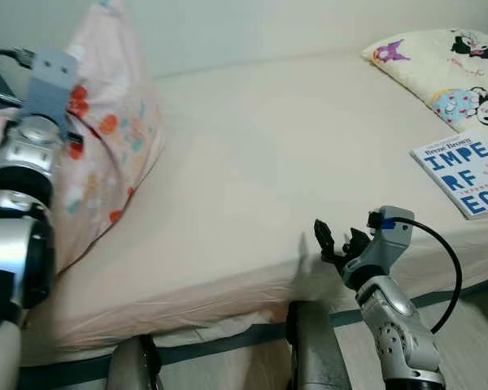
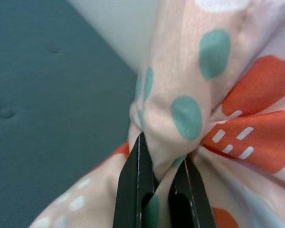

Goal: Clean up the room

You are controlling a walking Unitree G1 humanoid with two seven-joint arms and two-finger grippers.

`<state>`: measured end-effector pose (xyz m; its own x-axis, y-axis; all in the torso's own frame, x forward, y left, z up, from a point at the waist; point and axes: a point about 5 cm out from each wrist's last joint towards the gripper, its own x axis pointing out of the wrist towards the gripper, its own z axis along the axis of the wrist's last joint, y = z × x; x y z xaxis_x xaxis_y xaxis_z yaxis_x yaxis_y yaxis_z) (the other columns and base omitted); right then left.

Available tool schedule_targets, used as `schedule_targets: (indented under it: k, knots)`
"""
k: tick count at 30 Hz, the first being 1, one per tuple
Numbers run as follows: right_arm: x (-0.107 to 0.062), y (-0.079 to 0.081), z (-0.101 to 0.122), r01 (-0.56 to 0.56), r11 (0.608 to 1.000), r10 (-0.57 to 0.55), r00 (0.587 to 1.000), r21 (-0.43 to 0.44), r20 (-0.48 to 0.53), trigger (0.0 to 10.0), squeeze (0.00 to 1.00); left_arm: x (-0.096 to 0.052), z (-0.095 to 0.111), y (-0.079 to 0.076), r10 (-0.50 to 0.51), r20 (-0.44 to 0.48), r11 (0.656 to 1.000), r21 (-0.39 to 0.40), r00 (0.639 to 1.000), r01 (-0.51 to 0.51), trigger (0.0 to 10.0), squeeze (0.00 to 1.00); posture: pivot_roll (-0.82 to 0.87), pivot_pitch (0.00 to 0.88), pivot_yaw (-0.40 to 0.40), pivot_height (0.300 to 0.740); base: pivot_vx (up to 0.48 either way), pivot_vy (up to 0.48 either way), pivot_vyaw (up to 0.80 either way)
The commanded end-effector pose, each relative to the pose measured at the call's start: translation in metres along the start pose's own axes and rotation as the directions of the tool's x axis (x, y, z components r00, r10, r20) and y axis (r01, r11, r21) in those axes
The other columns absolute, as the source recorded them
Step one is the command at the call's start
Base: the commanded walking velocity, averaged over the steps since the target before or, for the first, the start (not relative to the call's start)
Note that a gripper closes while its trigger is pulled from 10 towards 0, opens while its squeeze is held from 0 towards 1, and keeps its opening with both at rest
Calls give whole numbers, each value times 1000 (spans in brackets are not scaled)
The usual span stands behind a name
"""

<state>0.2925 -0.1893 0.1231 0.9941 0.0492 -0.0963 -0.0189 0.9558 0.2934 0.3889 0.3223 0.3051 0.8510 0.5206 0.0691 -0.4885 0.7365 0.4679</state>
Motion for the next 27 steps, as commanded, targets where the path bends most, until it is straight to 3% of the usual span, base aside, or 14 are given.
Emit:
schedule_targets:
  k: [1, 2, 4, 5, 6, 7, 9, 10, 11, 13, 16, 24, 26, 27]
  knots:
    - [-4, 0, -3, -1, 1000, 2, 1000, 17, -16, 10000, 0, 2, -11, 42, 159, -62, 987, -11, 985, -160, 10000, 0, -47, 263, 46, 486, 0, 0, 0]
    - [-4, 0, -3, -3, 1000, 3, 1000, 16, -18, 10000, 0, 1, -11, 59, 222, -65, 974, -29, 973, -224, 10000, 0, -47, 264, 43, 486, 0, 0, 0]
    - [-4, 0, -3, -3, 1000, 3, 1000, 16, -18, 10000, 0, 1, -11, 59, 222, -65, 974, -29, 973, -224, 10000, 0, -47, 264, 43, 486, 0, 0, 0]
    - [-4, 0, -3, -5, 1000, 5, 1000, 15, -20, 10000, 0, 0, -7, 76, 287, -52, 956, -50, 956, -290, 10000, 0, -47, 263, 38, 486, 0, 0, 0]
    - [-4, 0, -3, -5, 1000, 5, 1000, 15, -20, 10000, 0, 0, -7, 76, 287, -52, 956, -50, 956, -290, 10000, 0, -47, 263, 38, 486, 0, 0, 0]
    - [-3, 1, -2, -10, 1000, 11, 1000, 15, -20, 10000, 0, -1, 1, 92, 350, -24, 934, -73, 937, -350, 10000, 0, -44, 264, 33, 486, 0, 0, 0]
    - [-3, 1, -2, -10, 1000, 11, 1000, 15, -20, 10000, 0, -1, 1, 92, 350, -24, 934, -73, 937, -350, 10000, 0, -44, 264, 33, 486, 0, 0, 0]
    - [-2, 2, -1, -20, 1000, 20, 1000, 14, -21, 10000, 0, -5, 15, 114, 437, 28, 894, -121, 899, -431, 10000, 0, -43, 266, 27, 486, 0, 0, 0]
    - [-2, 2, -1, -20, 1000, 20, 1000, 14, -21, 10000, 0, -5, 15, 114, 437, 28, 894, -121, 899, -431, 10000, 0, -43, 266, 27, 486, 0, 0, 0]
    - [0, 6, 1, -37, 999, 37, 999, 16, -17, 10000, 0, -10, 52, 121, 484, 149, 870, -191, 862, -455, 10000, 0, -44, 266, 24, 486, 0, 0, 0]
    - [0, 6, 1, -40, 999, 40, 999, 18, -15, 10000, 0, -11, 61, 120, 487, 179, 869, -198, 855, -453, 10000, 0, -44, 266, 24, 486, 0, 0, 0]
    - [0, 7, 2, -43, 999, 44, 999, 21, -12, 10000, 0, -13, 79, 107, 481, 239, 872, -232, 844, -431, 10000, 0, -40, 268, 30, 486, 0, 0, 0]
    - [-1, 7, -2, -34, 999, 35, 999, 24, -22, 10000, 0, -4, 57, 19, 180, 254, 983, -82, 950, -165, 10000, 0, -40, 273, 44, 486, 0, 0, 0]
    - [-1, 7, -2, -34, 999, 35, 999, 24, -22, 10000, 0, -4, 57, 19, 180, 254, 983, -82, 950, -165, 10000, 0, -40, 273, 44, 486, 0, 0, 0]
